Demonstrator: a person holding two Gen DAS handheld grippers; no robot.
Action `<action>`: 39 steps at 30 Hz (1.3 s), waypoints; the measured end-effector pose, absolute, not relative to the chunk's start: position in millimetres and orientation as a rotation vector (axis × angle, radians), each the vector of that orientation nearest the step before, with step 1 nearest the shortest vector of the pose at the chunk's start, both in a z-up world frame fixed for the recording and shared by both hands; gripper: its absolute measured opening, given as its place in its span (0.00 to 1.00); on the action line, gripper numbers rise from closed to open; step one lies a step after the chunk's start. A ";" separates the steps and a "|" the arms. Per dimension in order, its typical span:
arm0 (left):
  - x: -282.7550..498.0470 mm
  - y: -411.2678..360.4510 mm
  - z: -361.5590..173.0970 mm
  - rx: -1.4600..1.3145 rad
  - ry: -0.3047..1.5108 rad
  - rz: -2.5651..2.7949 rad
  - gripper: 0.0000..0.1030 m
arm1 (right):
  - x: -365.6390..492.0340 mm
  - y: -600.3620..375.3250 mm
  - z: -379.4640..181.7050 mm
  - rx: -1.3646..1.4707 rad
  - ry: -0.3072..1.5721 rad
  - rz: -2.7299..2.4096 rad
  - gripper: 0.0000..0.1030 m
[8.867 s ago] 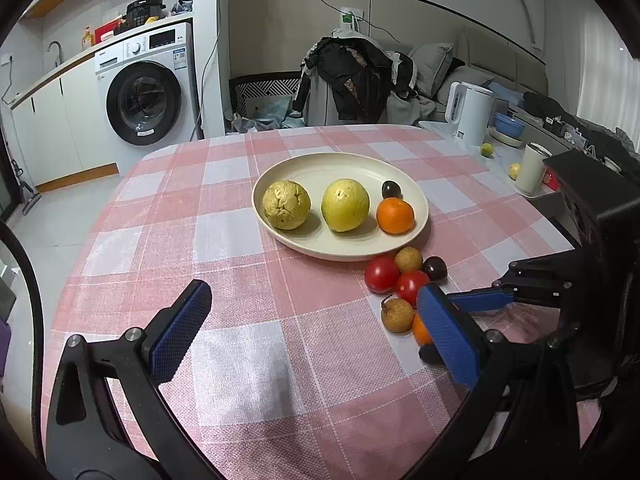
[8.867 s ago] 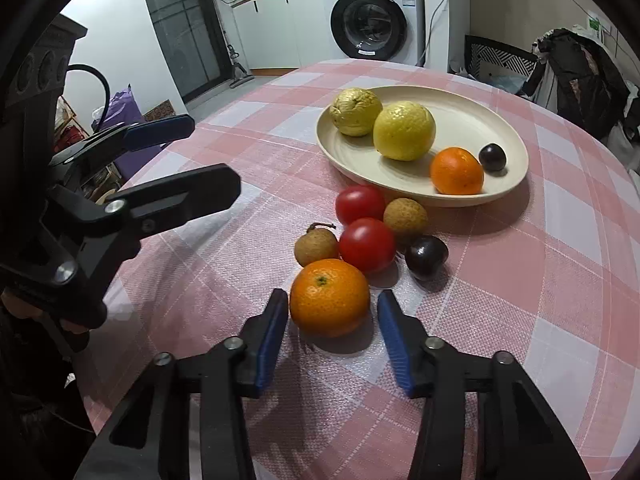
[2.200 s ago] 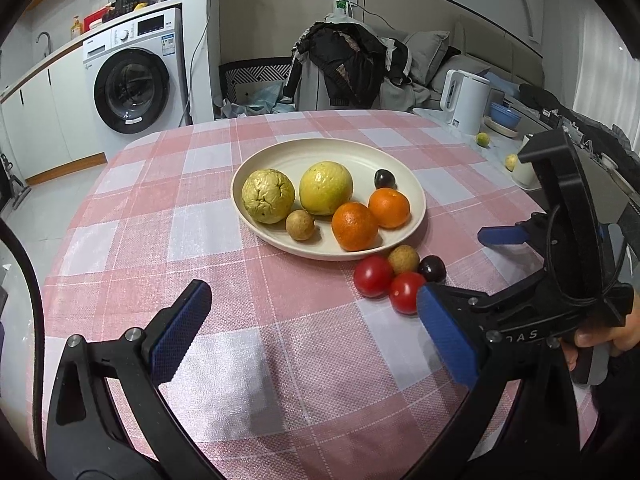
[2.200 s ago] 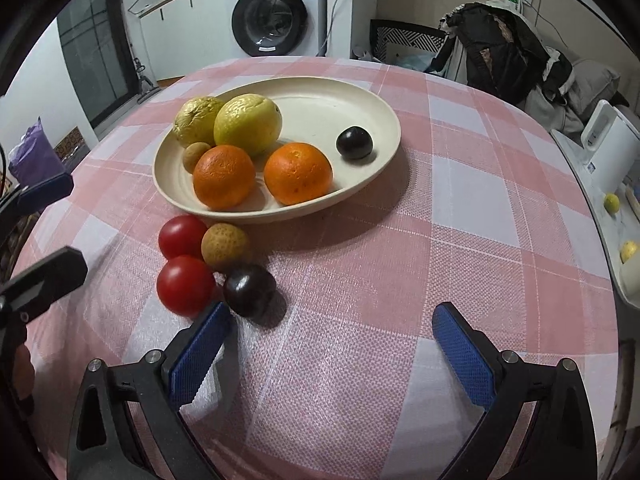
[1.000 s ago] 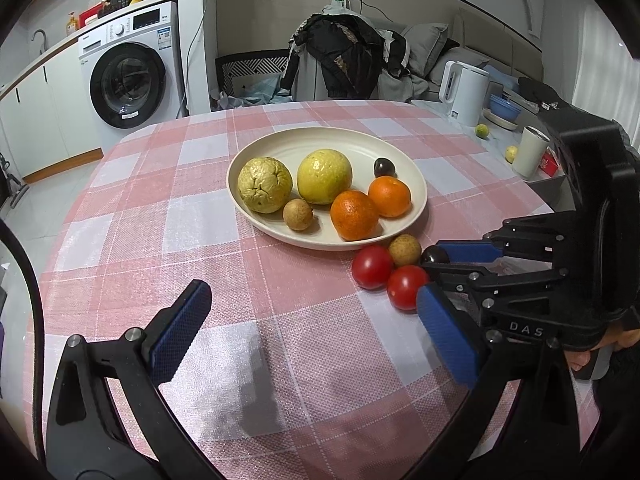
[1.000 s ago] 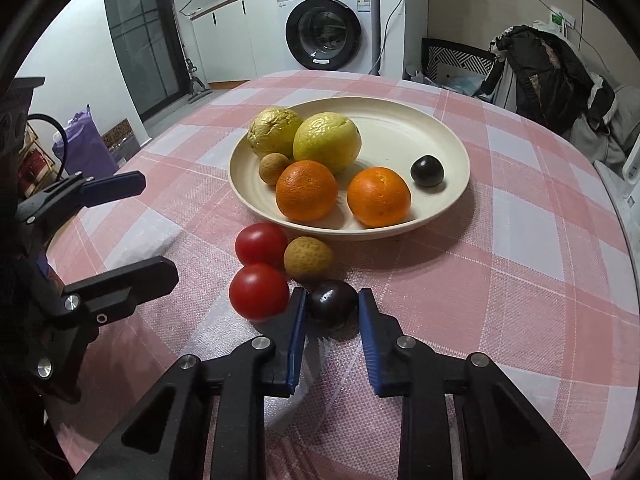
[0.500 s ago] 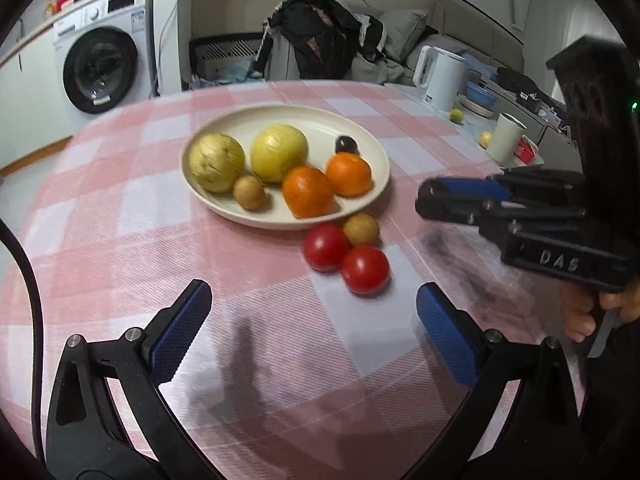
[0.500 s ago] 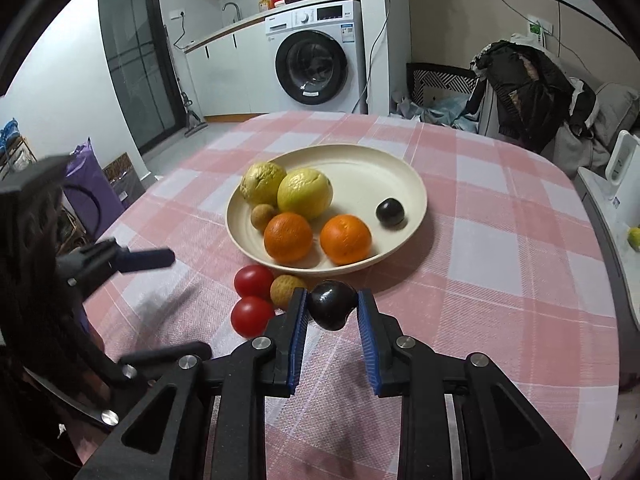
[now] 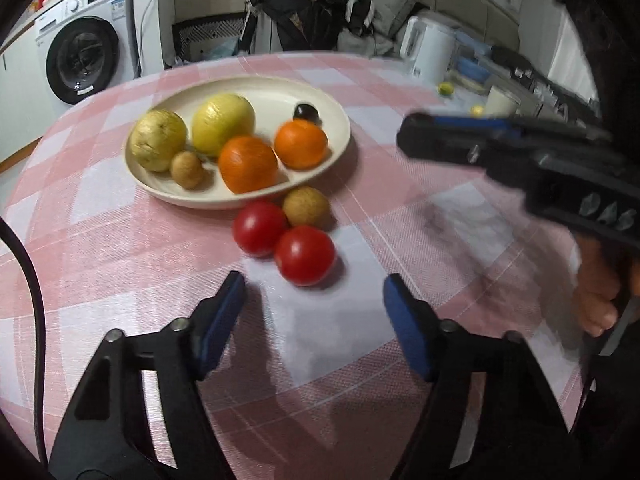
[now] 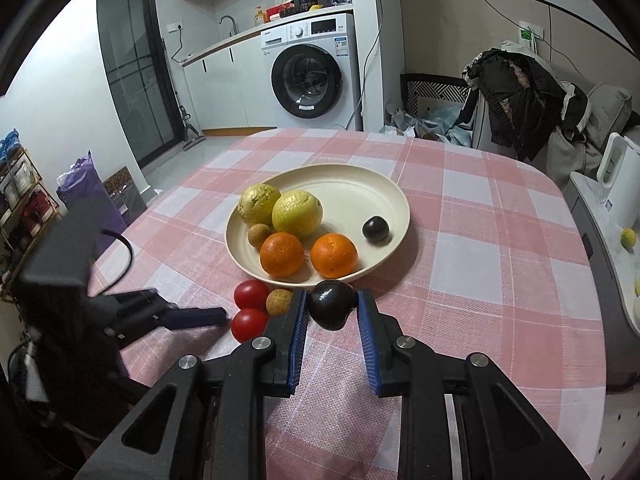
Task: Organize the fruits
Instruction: 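Grasp a red tomato with the left tool while the right tool holds the plum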
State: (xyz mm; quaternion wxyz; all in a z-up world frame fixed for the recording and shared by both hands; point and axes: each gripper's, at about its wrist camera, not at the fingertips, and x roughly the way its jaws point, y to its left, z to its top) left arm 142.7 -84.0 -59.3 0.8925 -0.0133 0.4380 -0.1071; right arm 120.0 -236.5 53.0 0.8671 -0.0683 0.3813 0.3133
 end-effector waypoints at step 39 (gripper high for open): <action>125.5 -75.4 -36.7 -0.019 0.800 -0.200 0.27 | 122.8 -240.1 50.4 -0.119 0.798 0.651 0.25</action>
